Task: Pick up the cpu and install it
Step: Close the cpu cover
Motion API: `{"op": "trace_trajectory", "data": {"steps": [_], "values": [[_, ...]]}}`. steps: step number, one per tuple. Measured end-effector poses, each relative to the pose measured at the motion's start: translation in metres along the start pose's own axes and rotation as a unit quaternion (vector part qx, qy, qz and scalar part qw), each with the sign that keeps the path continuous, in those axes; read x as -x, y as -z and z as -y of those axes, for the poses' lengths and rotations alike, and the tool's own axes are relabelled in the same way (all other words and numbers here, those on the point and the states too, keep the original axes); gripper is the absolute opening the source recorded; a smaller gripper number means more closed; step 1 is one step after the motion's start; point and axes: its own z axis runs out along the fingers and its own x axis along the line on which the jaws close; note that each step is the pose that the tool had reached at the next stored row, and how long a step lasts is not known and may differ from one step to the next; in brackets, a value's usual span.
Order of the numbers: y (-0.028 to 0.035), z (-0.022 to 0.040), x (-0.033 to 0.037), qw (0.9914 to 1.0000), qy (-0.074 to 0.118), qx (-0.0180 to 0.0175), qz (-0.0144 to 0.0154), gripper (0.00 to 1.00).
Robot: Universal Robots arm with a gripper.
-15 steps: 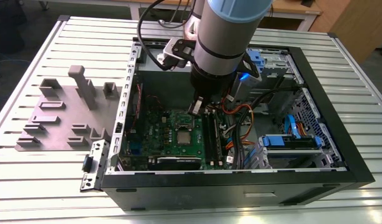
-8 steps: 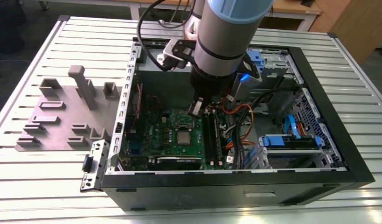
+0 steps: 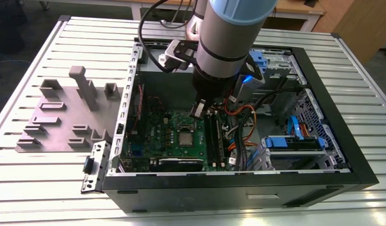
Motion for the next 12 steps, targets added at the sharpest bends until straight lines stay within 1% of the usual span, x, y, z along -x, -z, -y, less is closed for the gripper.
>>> {"op": "trace_trajectory", "data": {"steps": [12], "values": [[0.0003,0.0012,-0.0026,1.0,0.0,0.0,0.0,0.11]]}}
